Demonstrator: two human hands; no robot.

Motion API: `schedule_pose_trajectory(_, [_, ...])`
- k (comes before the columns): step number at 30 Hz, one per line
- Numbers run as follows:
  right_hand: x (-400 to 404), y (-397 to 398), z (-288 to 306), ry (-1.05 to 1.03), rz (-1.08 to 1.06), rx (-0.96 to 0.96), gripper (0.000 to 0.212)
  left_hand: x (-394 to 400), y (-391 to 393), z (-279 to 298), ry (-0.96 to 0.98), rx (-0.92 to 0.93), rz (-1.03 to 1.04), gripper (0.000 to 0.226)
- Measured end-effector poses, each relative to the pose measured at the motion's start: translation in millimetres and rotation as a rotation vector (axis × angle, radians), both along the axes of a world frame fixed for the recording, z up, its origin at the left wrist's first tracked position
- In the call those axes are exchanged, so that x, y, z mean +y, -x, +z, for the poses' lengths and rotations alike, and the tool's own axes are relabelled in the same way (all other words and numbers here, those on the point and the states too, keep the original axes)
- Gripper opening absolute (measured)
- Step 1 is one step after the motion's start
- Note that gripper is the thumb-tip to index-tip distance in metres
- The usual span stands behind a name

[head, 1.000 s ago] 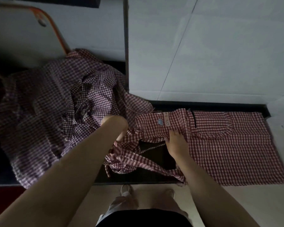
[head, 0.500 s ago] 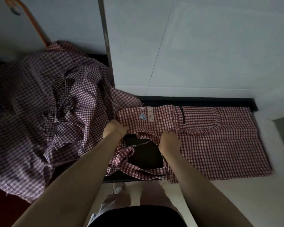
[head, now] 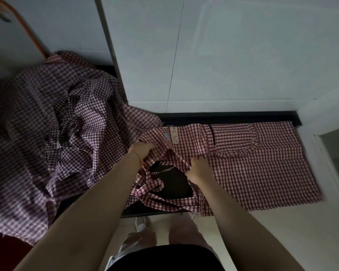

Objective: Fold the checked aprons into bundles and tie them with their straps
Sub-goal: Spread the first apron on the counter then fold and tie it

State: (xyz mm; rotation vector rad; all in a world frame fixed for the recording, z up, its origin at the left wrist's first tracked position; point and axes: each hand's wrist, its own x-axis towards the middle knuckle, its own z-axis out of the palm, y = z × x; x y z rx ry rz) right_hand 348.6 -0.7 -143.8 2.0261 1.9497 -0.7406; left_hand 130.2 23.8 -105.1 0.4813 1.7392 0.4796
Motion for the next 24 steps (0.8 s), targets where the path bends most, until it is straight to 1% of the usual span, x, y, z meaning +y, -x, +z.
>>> schedule_pose_trajectory(1, [-0.5,-0.4,-0.1,-0.003,0.003,-0.004,0.04,0.2,2.6,-1.0,-0.005,0.006,-0.008,0.057])
schedule_pose_trajectory(2, [-0.8,-0.7,0.4,-0.007,0.01,-0.012,0.04,0.6,4.1,1.5,-0.036,0.064,-0.034,0.049])
schedule_pose_trajectory(3, [-1.6,-1.3,0.5,-0.012,0.014,-0.017,0.039,0.5,6.0,5.2,-0.089,0.16,-0.053,0.039])
schedule_pose_trajectory(4, [-2.0,-1.0,1.0,-0.019,0.013,-0.018,0.037,1.7,8.5,10.0,-0.15,0.281,-0.058,0.032])
schedule_pose_trajectory(5, [-2.6,-0.6,1.5,-0.028,0.007,-0.017,0.032,4.3,11.0,14.5,-0.205,0.432,-0.058,0.032])
schedule_pose_trajectory(8, [-6.3,6.0,5.9,-0.075,-0.015,0.0,0.017,5.9,21.5,30.1,-0.317,0.915,-0.103,0.043])
schedule_pose_trajectory(9, [-8.2,9.2,7.5,-0.093,0.001,0.006,0.016,4.6,26.4,28.8,-0.346,1.002,-0.098,0.041])
schedule_pose_trajectory(10, [-9.9,12.6,9.0,-0.102,0.018,0.007,0.016,1.7,28.6,30.5,-0.373,1.025,-0.074,0.037])
schedule_pose_trajectory(11, [-11.1,15.4,9.6,-0.104,0.03,0.005,0.018,0.0,28.0,29.0,-0.387,0.995,-0.065,0.03])
schedule_pose_trajectory(12, [-12.8,18.0,9.9,-0.102,0.039,0.004,0.021,-2.7,23.7,28.7,-0.375,0.91,-0.086,0.02])
schedule_pose_trajectory(13, [-14.7,19.8,9.1,-0.102,0.049,-0.001,0.023,-6.2,15.8,26.3,-0.308,0.779,-0.139,0.014])
schedule_pose_trajectory(14, [-16.6,20.9,7.8,-0.103,0.06,-0.005,0.025,-10.3,5.4,21.8,-0.21,0.597,-0.156,0.018])
schedule_pose_trajectory(15, [-18.2,21.1,5.8,-0.107,0.069,-0.009,0.026,-15.5,-4.7,15.1,-0.106,0.394,-0.097,0.022])
schedule_pose_trajectory(16, [-19.2,21.1,4.1,-0.111,0.074,-0.011,0.027,-21.0,-14.7,10.0,-0.007,0.186,0.017,0.022])
schedule_pose_trajectory(17, [-19.1,21.4,2.8,-0.117,0.071,-0.01,0.028,-25.3,-23.0,3.4,0.056,0.03,0.148,0.019])
schedule_pose_trajectory(18, [-19.4,18.8,1.5,-0.122,0.055,-0.005,0.028,-28.0,-30.9,-5.2,0.086,-0.043,0.241,0.016])
schedule_pose_trajectory(19, [-19.5,19.2,1.4,-0.135,0.042,0.008,0.028,-29.6,-31.9,-12.5,0.087,-0.071,0.291,0.016])
schedule_pose_trajectory(22, [-24.2,14.8,-2.8,-0.145,0.011,0.034,0.027,-29.2,-34.6,-32.7,0.081,-0.104,0.376,0.016])
schedule_pose_trajectory(24, [-28.4,12.6,-4.7,-0.166,0.006,0.042,0.023,-26.4,-37.9,-40.1,0.086,-0.136,0.392,0.017])
